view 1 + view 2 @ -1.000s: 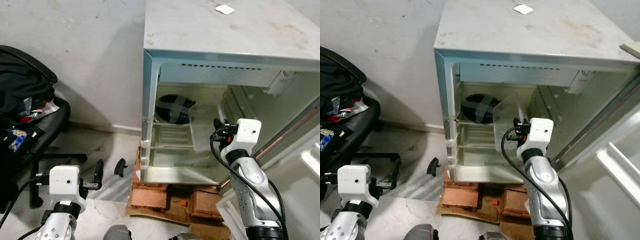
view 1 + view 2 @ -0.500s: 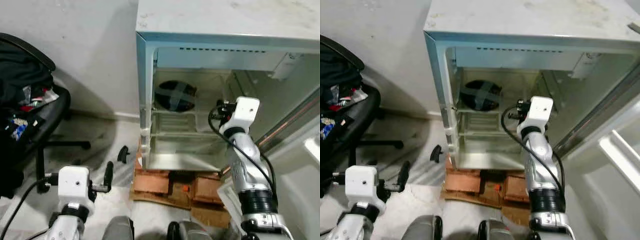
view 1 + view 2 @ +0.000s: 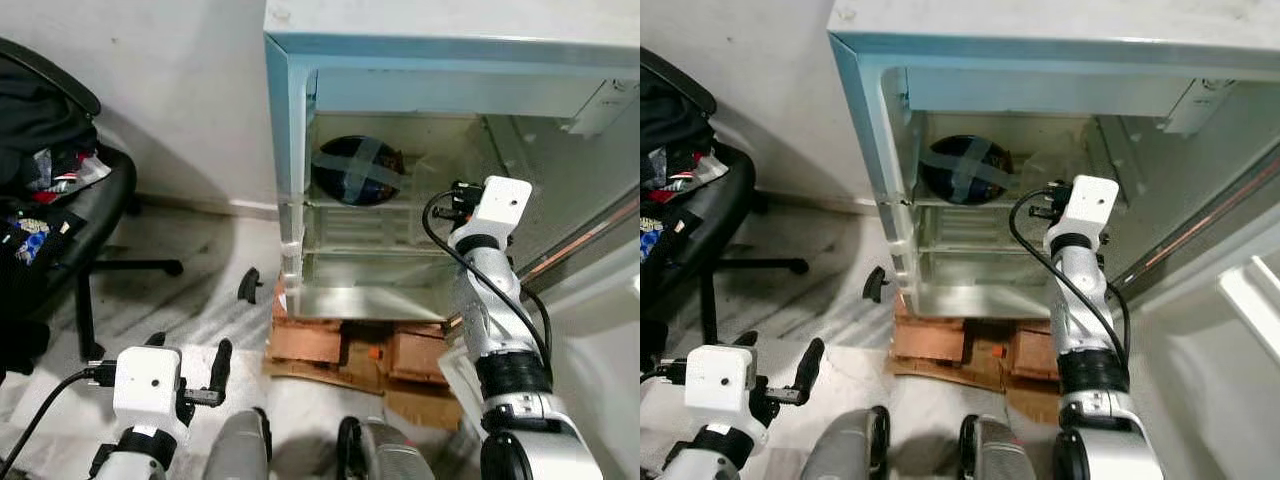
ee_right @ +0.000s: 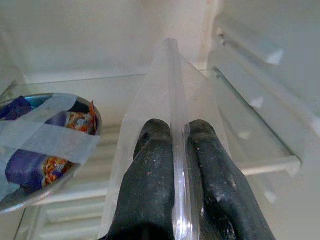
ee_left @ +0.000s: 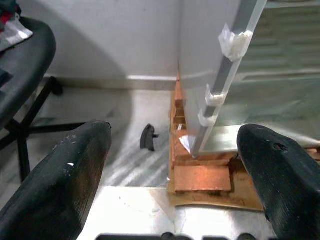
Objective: Restocking fridge
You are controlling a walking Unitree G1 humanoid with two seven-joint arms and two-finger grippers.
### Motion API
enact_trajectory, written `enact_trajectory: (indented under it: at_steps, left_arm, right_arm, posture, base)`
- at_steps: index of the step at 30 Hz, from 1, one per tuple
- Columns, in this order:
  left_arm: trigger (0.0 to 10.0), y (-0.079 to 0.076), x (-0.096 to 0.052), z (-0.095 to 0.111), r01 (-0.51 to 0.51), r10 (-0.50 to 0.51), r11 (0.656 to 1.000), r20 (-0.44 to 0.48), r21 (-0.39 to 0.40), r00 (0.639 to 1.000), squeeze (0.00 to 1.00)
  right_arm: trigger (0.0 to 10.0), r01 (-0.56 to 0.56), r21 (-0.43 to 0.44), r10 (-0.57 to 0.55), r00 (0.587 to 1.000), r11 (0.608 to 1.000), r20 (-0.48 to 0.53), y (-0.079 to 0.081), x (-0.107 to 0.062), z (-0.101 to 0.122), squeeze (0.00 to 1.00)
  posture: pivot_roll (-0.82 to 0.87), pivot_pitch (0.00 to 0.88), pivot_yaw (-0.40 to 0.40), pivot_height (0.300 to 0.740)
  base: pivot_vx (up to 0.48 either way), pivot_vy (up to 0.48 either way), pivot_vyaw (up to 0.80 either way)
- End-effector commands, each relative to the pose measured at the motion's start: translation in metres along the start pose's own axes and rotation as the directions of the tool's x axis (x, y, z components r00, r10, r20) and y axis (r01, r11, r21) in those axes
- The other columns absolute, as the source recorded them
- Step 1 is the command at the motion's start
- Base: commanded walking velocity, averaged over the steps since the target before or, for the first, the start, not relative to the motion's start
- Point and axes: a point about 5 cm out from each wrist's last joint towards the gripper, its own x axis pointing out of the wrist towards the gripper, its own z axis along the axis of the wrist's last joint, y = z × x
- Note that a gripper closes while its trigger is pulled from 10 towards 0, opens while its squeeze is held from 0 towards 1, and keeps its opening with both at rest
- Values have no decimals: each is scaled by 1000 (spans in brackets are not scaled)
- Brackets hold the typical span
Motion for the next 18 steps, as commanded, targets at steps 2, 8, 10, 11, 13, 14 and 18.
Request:
enact_trajectory:
  at_steps: [2, 8, 10, 11, 13, 14, 18]
  left_arm:
    - [10000, -1, -8, 1, -8, 8, 1000, -24, -6, 1000, 0]
    - [10000, -5, -15, 1, 1, -2, 1000, -52, -20, 999, 0]
    - [10000, -5, -16, 1, 1, -3, 1000, -59, -25, 998, 0]
    - [10000, -5, -16, 1, 1, -3, 1000, -59, -25, 998, 0]
    - [10000, -5, -16, 1, -1, -1, 1000, -61, -28, 998, 0]
    - [10000, -5, -15, 1, -4, 2, 999, -64, -34, 998, 0]
    - [10000, -6, -18, 1, -20, 16, 998, -80, -54, 997, 0]
  right_arm:
    - [10000, 27, 21, -25, 996, 999, -86, 0, 0, -19, 0]
    - [10000, -20, 137, 41, 987, 990, -152, 28, 24, -11, 0]
    - [10000, -58, 138, 77, 987, 989, -137, 39, 33, 0, 0]
    - [10000, -58, 138, 77, 987, 989, -137, 39, 33, 0, 0]
    - [10000, -58, 147, 79, 987, 987, -139, 41, 35, 2, 0]
    - [10000, -60, 157, 82, 987, 986, -138, 44, 37, 5, 0]
    - [10000, -42, 189, 68, 989, 981, -133, 53, 42, 13, 0]
  posture:
    - [310, 333, -30, 740]
    - [305, 373, -45, 740]
    - [304, 380, -50, 740]
    - [304, 380, -50, 740]
    - [306, 385, -53, 740]
    - [306, 389, -56, 740]
    - [312, 403, -68, 740]
  base:
    - [0, 0, 0]
    - [0, 0, 0]
    - [0, 0, 0]
    - [0, 0, 0]
    - [0, 0, 0]
    - [0, 0, 0]
    - [0, 0, 0]
